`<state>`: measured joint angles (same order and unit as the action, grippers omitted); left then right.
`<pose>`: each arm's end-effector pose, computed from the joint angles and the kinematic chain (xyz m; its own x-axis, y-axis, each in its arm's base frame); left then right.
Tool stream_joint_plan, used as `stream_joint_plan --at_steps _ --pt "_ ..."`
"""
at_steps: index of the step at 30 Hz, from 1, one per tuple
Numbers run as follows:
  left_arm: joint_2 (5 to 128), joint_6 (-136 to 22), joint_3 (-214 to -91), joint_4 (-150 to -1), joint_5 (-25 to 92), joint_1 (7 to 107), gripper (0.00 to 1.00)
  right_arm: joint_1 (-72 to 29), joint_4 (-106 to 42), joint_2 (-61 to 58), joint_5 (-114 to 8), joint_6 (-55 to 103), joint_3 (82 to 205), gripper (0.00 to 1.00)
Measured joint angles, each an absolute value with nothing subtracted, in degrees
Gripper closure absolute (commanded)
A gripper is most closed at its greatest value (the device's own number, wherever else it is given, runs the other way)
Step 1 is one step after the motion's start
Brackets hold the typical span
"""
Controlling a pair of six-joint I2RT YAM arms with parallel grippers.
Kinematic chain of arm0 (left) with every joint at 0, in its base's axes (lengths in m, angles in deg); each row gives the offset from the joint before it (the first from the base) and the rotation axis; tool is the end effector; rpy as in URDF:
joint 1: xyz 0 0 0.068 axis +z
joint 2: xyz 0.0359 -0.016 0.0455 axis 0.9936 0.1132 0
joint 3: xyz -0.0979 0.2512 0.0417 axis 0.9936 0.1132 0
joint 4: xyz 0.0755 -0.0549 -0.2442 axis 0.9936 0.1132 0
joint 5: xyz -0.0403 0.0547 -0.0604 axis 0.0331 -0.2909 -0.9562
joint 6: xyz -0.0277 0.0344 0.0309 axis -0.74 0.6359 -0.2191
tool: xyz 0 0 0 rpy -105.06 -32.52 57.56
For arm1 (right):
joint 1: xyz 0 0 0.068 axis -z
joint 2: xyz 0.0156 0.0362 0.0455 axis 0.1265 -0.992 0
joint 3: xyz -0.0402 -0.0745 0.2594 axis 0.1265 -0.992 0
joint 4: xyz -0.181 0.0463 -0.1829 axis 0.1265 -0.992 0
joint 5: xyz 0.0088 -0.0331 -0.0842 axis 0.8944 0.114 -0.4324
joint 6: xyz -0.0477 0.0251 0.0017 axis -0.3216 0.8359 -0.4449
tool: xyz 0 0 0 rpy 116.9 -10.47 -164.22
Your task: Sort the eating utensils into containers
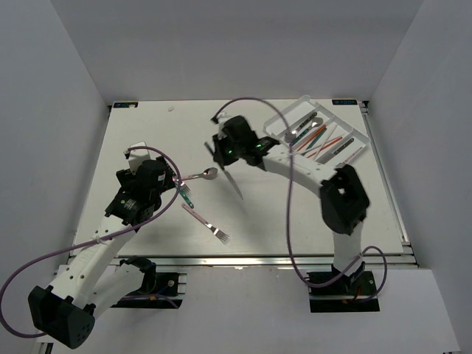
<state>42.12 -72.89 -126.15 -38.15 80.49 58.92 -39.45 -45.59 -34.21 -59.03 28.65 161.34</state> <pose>0.1739 -0.0550 0.2902 -0.4746 -0.1818 -0.8612 -0.3736 0.9275 0.0101 0.3192 0.3402 0.2663 -0.5242 -0.2662 -0.8089 -0.6503 0.7384 0.1785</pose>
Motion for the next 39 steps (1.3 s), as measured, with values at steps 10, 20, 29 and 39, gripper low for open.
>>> stream_joint_plan --at_steps 10,20,29,39 --pt "40.98 -72.87 -126.15 -38.17 80.07 58.97 0.02 -9.40 -40.02 -3.37 -61.78 37.24 143.66 1.00" --pt "40.59 -72.33 -126.15 -38.56 78.37 58.97 0.02 13.29 -40.92 -3.91 -72.73 47.01 135.66 1.00" --pt "40.59 -72.09 -126.15 -39.00 78.06 58.97 0.02 14.77 -40.26 -24.52 -77.96 50.96 142.96 1.00" --pt "41.44 -72.04 -126.15 -39.00 77.78 58.97 0.02 14.82 -40.39 -29.35 -78.35 52.32 145.99 0.58"
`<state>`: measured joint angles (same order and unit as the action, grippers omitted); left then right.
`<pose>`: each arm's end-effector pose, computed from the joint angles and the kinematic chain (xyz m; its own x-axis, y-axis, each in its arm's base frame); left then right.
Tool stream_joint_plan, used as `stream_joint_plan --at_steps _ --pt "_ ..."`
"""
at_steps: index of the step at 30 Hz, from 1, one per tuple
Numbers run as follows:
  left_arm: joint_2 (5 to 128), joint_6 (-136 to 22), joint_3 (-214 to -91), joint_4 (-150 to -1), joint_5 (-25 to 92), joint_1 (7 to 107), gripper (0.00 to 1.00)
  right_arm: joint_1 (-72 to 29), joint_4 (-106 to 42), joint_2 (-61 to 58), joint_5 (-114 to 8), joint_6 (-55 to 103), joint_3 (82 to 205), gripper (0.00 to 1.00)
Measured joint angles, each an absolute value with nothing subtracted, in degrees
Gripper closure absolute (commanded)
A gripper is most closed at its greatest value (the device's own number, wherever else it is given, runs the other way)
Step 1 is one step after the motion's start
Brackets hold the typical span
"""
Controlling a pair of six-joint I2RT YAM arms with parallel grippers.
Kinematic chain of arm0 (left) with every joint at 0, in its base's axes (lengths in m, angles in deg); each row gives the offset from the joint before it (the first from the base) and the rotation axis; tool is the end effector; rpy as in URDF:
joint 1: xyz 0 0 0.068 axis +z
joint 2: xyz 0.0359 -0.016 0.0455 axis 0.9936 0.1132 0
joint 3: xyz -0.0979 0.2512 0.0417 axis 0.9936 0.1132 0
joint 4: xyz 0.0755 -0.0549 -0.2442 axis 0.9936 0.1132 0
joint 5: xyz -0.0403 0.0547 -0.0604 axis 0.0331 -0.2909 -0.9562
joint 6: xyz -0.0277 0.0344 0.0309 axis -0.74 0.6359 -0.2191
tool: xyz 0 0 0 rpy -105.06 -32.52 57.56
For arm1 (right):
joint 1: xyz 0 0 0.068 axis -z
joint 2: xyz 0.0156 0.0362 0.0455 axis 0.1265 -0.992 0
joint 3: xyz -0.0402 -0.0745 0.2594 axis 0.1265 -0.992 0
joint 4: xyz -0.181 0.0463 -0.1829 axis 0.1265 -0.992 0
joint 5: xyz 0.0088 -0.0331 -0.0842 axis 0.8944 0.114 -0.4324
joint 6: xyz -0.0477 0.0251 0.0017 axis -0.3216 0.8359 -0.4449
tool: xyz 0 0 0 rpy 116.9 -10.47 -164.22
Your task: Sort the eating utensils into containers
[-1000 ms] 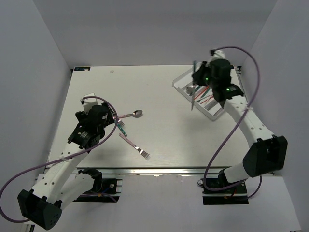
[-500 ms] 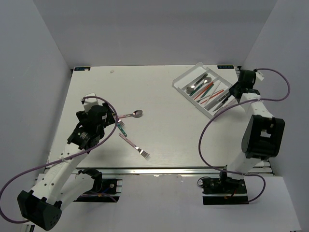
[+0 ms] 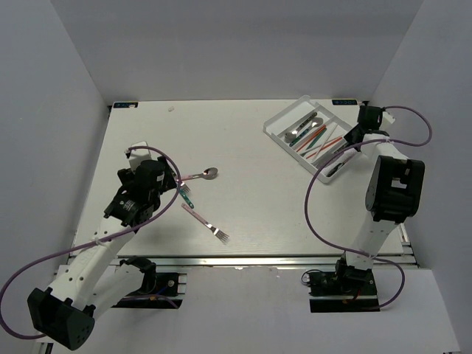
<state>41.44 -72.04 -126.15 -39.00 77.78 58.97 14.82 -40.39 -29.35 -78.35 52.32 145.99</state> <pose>0.1731 -0.0559 0.2926 -0.4763 -0.1845 -0.8597 -0.3335 0.9426 -0.0175 0.4237 -0.0672 0.2221 -0.3064 0.5934 -0.7443 0.6571 0.6976 0.2856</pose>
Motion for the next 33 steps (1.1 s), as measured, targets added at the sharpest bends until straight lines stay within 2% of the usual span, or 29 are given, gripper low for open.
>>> stream_joint_plan --at_steps 1,3,12,18,21,25,27,28,33 --pt "41.48 -72.02 -126.15 -39.00 77.73 58.97 0.02 14.82 -40.35 -29.68 -78.28 52.80 146.19 0.48" --pt "41.59 -72.00 -126.15 -39.02 77.69 58.97 0.02 14.84 -40.35 -30.32 -77.96 52.93 146.56 0.38" --pt "42.01 -71.93 -126.15 -39.00 77.69 58.97 0.02 15.01 -42.14 -31.28 -74.35 52.62 151.13 0.34" --pt "42.90 -72.13 -126.15 -38.98 77.97 58.99 0.02 11.60 -40.28 -20.85 -66.20 48.89 144.16 0.24" --pt "43.38 -72.68 -126.15 -38.87 79.11 59.08 0.02 3.56 -39.06 -15.37 -63.14 44.93 142.19 0.23" --pt "43.41 -74.40 -126.17 -37.69 82.28 59.56 0.02 -12.75 -37.51 -12.31 -57.85 39.42 141.25 0.21" --pt "43.38 -75.47 -126.23 -37.05 84.09 60.08 0.02 -21.05 -37.62 -12.76 -56.12 36.47 141.25 0.21" --pt "43.32 -76.02 -126.32 -36.59 84.93 60.37 0.02 -25.42 -37.92 -13.22 -55.95 34.96 141.25 0.17" --pt "41.35 -77.59 -126.47 -35.28 88.44 61.70 0.02 -43.59 -41.00 -18.64 -56.99 28.93 143.39 0.16"
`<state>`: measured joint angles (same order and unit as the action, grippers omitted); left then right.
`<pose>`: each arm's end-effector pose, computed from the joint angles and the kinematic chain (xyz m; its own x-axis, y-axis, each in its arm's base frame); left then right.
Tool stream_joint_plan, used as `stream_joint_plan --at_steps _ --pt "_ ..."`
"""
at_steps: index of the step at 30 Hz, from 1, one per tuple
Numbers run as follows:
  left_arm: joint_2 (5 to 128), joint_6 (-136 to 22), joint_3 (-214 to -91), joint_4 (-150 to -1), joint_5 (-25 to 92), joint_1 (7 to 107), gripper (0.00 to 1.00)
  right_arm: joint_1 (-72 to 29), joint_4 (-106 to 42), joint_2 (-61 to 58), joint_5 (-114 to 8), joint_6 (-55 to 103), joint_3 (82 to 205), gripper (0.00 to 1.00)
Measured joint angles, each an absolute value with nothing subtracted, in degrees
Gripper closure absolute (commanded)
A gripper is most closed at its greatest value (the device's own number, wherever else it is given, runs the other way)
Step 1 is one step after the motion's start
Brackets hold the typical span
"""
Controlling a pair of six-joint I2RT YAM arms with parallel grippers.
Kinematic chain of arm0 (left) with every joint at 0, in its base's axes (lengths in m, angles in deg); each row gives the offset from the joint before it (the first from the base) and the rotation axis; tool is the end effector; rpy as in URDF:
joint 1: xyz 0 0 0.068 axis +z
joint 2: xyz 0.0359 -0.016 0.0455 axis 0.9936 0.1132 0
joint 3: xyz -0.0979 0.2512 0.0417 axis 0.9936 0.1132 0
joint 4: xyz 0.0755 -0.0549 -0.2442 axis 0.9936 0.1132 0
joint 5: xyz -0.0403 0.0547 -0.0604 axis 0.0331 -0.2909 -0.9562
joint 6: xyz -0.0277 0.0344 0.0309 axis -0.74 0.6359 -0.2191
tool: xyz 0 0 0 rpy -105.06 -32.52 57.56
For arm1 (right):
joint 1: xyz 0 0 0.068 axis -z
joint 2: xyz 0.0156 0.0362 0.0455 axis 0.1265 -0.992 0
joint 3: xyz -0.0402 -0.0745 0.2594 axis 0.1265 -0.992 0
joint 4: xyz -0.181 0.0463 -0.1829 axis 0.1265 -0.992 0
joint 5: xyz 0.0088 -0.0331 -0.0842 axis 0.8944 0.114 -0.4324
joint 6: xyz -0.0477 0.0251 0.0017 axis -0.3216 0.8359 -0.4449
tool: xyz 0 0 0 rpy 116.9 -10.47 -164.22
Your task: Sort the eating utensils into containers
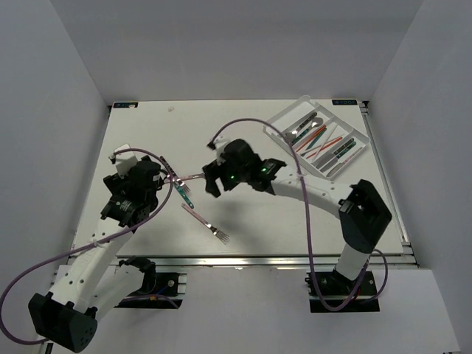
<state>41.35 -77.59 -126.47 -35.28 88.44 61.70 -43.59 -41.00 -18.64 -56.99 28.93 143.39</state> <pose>0.1702 -0.0401 0.2926 -0.3979 -0.2363 -0.8865 -0.5444 0.8385 0.0208 0.2499 0.3104 0.2788 -0.4908 -0.2805 -0.8249 -0.7215 0.6616 0.2043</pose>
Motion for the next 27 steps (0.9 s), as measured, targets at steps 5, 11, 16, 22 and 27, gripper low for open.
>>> stream_joint_plan --at_steps 5,11,16,22,27 --pt "36.63 -78.23 -126.65 -34.82 91.29 62.03 0.02 -52.83 -45.55 -25.18 -60.38 26.62 148.31 0.17" --pt "31.19 -78.29 -126.65 -35.46 92.18 62.03 0.02 -59.02 -49.70 -36.02 -65.69 23.90 156.86 0.32" --pt "32.50 -77.90 -126.65 -35.81 91.83 62.07 0.02 -60.92 -52.48 -42.67 -66.68 21.41 159.00 0.43" --pt "34.05 -77.00 -126.65 -36.16 90.13 62.07 0.02 -60.94 -53.14 -44.57 -67.38 19.69 160.94 0.72" --pt "34.05 -76.54 -126.65 -36.42 89.30 62.07 0.02 -60.79 -53.46 -44.57 -66.17 19.18 161.05 1.00"
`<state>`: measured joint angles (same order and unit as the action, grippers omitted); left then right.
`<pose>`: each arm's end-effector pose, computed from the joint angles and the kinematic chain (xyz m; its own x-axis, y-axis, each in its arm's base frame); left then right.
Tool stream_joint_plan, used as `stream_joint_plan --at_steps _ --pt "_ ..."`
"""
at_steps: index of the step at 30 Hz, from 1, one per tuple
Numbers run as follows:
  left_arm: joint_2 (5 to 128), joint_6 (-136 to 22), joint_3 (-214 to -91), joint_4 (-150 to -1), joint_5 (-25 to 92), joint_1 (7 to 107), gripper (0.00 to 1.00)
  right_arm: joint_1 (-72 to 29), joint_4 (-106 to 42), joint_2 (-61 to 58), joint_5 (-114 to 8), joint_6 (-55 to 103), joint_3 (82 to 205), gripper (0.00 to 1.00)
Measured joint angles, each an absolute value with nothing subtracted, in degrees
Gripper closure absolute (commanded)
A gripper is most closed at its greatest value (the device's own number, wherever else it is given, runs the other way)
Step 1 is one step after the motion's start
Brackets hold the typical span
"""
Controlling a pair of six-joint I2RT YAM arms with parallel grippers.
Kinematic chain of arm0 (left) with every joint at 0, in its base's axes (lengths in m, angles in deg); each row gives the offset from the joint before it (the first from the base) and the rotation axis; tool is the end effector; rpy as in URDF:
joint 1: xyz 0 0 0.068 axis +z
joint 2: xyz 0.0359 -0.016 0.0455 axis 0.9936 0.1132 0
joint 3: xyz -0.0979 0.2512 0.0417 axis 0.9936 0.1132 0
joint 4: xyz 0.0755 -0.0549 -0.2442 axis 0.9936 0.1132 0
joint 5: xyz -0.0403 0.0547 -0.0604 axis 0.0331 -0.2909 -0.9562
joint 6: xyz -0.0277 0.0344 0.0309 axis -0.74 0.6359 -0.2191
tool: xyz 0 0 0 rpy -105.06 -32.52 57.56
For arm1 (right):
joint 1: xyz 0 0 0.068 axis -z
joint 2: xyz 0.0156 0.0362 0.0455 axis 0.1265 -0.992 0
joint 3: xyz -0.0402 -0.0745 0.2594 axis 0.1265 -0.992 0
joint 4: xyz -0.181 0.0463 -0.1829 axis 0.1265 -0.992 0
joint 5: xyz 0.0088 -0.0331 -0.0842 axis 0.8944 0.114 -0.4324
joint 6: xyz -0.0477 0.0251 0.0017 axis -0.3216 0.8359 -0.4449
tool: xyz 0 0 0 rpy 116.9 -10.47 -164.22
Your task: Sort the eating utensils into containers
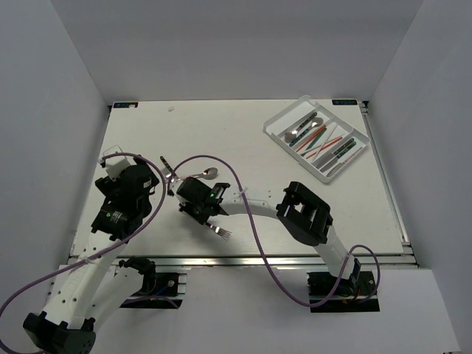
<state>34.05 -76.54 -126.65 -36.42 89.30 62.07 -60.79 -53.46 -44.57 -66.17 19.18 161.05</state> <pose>0.1490 -0.0302 0.3134 -0.2734 -0.2695 -0.9234 -0.5493 0.8318 -0.0802 0.1806 0.4388 0.1721 -0.3284 -0.7214 -0.6098 -0.8892 0.4538 -0.0579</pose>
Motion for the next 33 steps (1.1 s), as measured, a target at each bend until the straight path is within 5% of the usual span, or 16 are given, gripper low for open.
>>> stream_joint_plan --at_steps 10,16,24,33 --pt "33.83 -76.11 -126.65 -36.44 88.64 62.07 0.02 -57.03 -56.33 -32.24 -55.01 20.08 160.92 1.00" --pt "33.31 -75.95 -126.65 -36.46 88.44 62.07 0.02 -34.06 -47.85 -22.32 -52.95 30.77 162.93 1.00" --pt "33.68 -75.87 -126.65 -36.68 87.79 62.07 0.02 -1.47 -34.93 -39.80 -62.31 57.81 168.92 1.00" --pt "34.86 -75.30 -126.65 -36.92 87.13 62.07 0.02 1.20 -36.20 -59.12 -63.29 66.44 185.05 1.00"
